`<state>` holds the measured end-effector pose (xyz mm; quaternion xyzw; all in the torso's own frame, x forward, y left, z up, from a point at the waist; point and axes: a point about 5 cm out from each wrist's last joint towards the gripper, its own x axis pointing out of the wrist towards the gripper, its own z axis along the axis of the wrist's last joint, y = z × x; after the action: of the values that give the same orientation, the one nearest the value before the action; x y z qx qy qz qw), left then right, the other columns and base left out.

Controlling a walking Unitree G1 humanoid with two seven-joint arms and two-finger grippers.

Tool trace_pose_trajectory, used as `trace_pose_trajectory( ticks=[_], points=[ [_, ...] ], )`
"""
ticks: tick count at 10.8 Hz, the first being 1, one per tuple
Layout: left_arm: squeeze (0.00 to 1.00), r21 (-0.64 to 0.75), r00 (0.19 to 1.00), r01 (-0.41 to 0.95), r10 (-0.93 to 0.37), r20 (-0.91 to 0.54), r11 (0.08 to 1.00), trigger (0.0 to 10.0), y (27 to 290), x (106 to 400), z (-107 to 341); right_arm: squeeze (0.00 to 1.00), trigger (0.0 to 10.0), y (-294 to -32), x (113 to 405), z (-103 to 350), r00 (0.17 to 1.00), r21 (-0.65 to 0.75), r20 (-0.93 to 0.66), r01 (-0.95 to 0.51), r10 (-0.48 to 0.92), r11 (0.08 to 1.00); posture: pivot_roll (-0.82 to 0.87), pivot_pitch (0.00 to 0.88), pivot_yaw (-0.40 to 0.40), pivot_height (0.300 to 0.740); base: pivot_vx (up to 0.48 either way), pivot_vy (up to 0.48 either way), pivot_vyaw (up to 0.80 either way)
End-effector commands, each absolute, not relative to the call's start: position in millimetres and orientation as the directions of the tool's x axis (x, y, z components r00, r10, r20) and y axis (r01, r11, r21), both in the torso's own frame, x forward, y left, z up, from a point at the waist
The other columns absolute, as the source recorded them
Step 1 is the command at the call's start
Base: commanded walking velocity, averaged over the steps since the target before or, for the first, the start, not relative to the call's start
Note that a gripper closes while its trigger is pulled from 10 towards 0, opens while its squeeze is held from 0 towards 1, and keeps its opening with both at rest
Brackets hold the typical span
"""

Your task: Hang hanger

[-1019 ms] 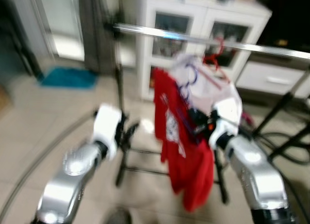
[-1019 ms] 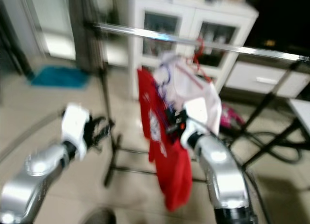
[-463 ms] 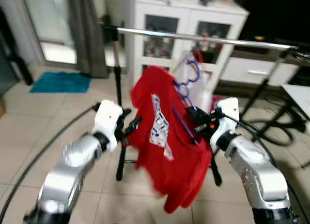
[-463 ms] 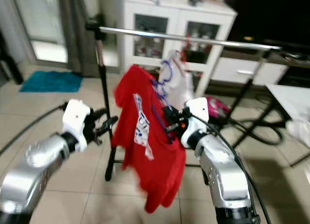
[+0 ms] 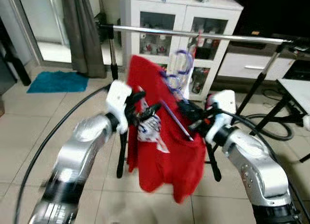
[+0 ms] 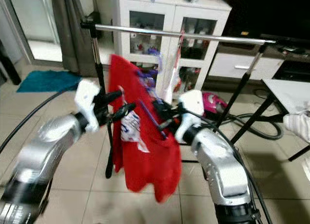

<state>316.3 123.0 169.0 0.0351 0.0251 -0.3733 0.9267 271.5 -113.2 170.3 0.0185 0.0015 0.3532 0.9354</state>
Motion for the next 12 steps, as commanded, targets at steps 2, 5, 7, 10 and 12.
trace_pose_trajectory(
  ticks=[2,5,7,10,12],
  points=[
    [0.00,0.081,0.730,0.683,-0.679,-0.070,0.726,10.0,120.6,325.8,170.6,0.00,0.0,-109.0,268.4,188.0,0.717,-0.003,0.067,-0.696,0.694,0.718,-0.04,0.000,-0.058,0.740,0.000,0.000,0.00],
    [0.00,0.077,0.771,0.635,-0.637,-0.001,0.769,0.0,121.9,340.7,177.5,0.00,0.0,-108.3,266.9,191.7,0.712,-0.014,0.077,-0.700,0.698,0.714,-0.05,0.000,-0.050,0.740,0.000,0.000,0.00],
    [0.00,0.065,0.766,0.639,-0.642,0.027,0.766,0.0,120.9,344.6,178.8,0.00,0.0,-107.8,268.2,192.9,0.714,-0.016,0.077,-0.698,0.696,0.716,-0.04,0.000,-0.051,0.740,0.000,0.000,0.00],
    [0.00,0.083,0.786,0.611,-0.616,0.060,0.787,0.0,126.5,349.9,182.9,0.00,0.0,-106.5,268.8,192.3,0.713,-0.012,0.076,-0.698,0.697,0.716,-0.04,0.000,-0.048,0.740,0.000,0.000,0.00],
    [0.00,0.079,0.806,0.583,-0.588,0.074,0.809,0.0,131.1,352.2,183.9,0.00,0.0,-107.3,269.5,191.0,0.722,-0.008,0.072,-0.690,0.688,0.724,-0.04,0.000,-0.047,0.740,0.000,0.000,0.00]
  ],
)
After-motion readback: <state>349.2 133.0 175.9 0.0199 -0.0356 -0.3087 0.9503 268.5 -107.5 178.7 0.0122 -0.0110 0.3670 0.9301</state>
